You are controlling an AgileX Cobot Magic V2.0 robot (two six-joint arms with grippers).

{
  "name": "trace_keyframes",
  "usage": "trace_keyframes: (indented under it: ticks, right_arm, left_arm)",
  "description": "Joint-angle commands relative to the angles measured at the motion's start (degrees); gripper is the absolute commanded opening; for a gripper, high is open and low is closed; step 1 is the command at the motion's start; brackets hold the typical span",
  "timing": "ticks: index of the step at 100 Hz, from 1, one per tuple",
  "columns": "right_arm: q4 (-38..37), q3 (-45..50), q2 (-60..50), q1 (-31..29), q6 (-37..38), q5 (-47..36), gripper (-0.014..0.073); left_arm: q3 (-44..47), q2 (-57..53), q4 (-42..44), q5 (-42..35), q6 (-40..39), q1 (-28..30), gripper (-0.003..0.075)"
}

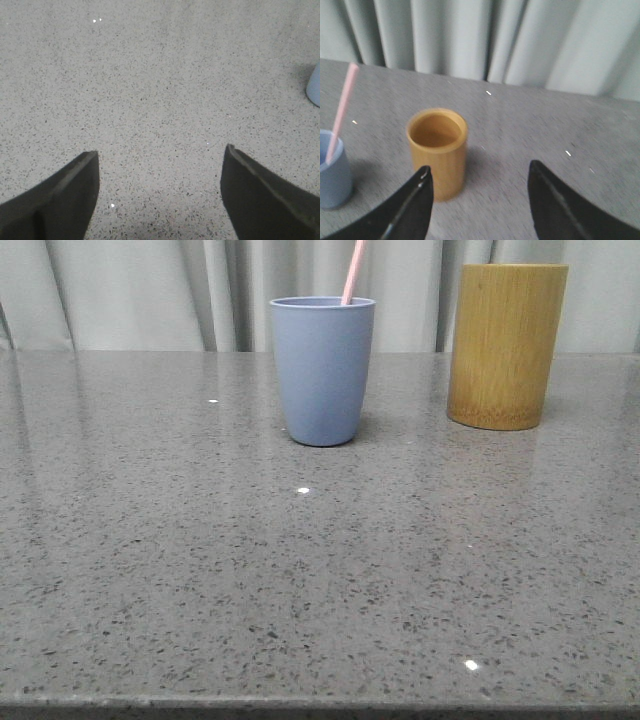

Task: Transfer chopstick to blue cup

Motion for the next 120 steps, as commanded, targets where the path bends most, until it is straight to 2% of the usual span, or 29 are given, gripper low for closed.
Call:
trace_keyframes:
  ticks: [1,17,31,60,66,72,90,93,96,120]
  right_arm:
    - [-1.77,2.92,-6.17,-1.6,-0.43,-2.62,0.0434]
    - [-1.77,9.64,-15.66,-2.1,0.23,1.83,0.0434]
    - [-1.71,14.92,-21.9,-2.1,0.23,2.36,0.0434]
    - [-1.67,19.96,-27.16,-2.1,0.27,2.15,0.0417]
    - [-1.67,19.96,-27.16,-2.1,0.27,2.05,0.0367]
    - [-1.67,19.96,-27.16,-2.1,0.27,1.92,0.0278]
    - [-1.67,19.96,-27.16,-2.1,0.27,1.92,-0.0044]
    - [-1.67,19.96,-27.16,-2.1,0.27,1.92,-0.0073]
    - [-1.67,19.96,-27.16,-2.1,0.27,1.87,-0.0064]
    - [-1.67,19.96,-27.16,-2.1,0.27,2.16,-0.0066]
  left_arm:
    - [-1.44,-1.1,-0.41,-3.54,-0.17,0.16,0.0494]
    - [-0.49,-3.39,-0.2,-3.54,-0.17,0.16,0.0494]
    - [2.0,-5.6,-0.2,-3.54,-0.17,0.16,0.0494]
    - [3.78,-10.8,-0.2,-3.79,-0.17,0.16,0.0486]
    - [3.78,-10.82,-0.2,-3.88,-0.17,0.16,0.0445]
    - [3.78,-10.82,-0.2,-3.88,-0.17,0.16,0.0382]
    - [3.78,-10.82,-0.2,-3.88,-0.17,0.16,0.0083]
    - [3.78,-10.82,-0.2,-3.88,-0.17,0.16,0.0034]
    - [3.78,-10.82,-0.2,-4.03,-0.17,0.16,-0.0022]
    - [3.78,-10.82,-0.2,-4.22,-0.17,0.16,-0.0019]
